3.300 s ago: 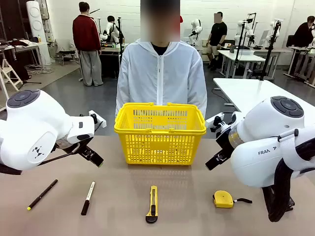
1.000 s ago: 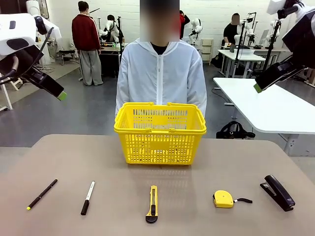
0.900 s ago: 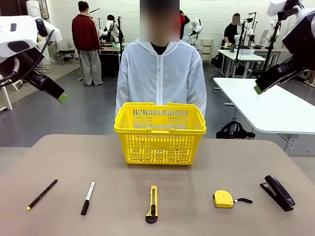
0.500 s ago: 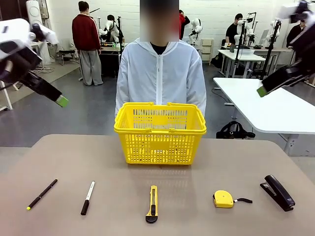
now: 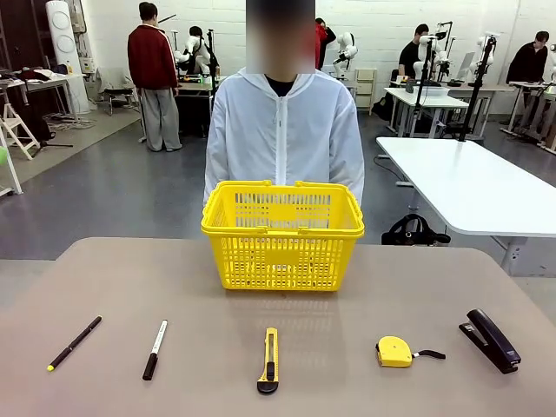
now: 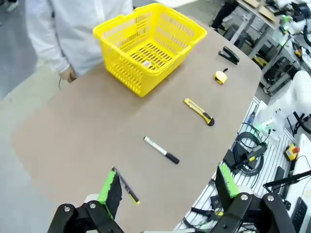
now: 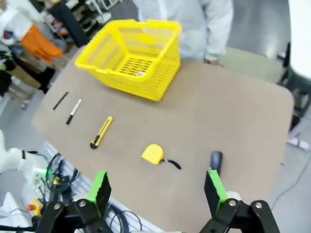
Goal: Place the items the person wants into the basket.
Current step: Pick up the item the person points to and place it in the Market Basket.
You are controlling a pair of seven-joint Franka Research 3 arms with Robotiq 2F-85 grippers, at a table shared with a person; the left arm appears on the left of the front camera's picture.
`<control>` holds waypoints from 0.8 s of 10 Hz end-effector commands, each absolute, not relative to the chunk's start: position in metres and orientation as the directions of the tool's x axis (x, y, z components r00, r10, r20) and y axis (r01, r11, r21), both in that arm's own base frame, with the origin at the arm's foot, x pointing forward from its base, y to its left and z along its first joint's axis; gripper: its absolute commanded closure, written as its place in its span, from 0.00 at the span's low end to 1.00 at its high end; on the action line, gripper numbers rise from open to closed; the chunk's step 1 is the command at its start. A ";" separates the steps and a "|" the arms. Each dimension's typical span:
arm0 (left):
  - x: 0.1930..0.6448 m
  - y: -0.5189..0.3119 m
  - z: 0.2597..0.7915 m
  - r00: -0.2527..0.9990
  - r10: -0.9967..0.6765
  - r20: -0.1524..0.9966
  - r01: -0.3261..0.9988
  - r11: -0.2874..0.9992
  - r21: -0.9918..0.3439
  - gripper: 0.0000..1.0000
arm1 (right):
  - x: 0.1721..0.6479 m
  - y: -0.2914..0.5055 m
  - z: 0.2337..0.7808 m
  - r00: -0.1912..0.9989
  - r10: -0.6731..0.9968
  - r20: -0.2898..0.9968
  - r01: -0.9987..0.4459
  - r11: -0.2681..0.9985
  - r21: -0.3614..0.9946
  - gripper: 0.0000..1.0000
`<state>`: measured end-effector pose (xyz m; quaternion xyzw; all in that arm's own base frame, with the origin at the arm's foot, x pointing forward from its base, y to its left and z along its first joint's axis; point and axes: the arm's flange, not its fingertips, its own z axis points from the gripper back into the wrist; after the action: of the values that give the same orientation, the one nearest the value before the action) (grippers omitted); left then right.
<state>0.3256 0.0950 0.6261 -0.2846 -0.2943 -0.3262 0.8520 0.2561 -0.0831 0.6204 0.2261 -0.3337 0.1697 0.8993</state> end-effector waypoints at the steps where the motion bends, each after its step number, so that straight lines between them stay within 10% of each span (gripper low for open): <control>1: 0.323 0.114 0.628 0.666 -0.331 0.668 0.654 0.690 -0.310 0.00 | 0.245 -0.103 0.621 0.728 0.099 0.678 -0.387 0.876 0.287 0.00; 8: 0.315 0.137 0.625 0.691 -0.290 0.662 0.616 0.716 -0.329 0.00 | 0.237 -0.120 0.622 0.731 0.064 0.679 -0.348 0.891 0.291 0.00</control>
<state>0.3148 0.1358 0.6241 -0.2694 -0.2897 -0.2478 0.8844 0.2359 -0.1206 0.6219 0.1995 -0.3479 0.1075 0.9097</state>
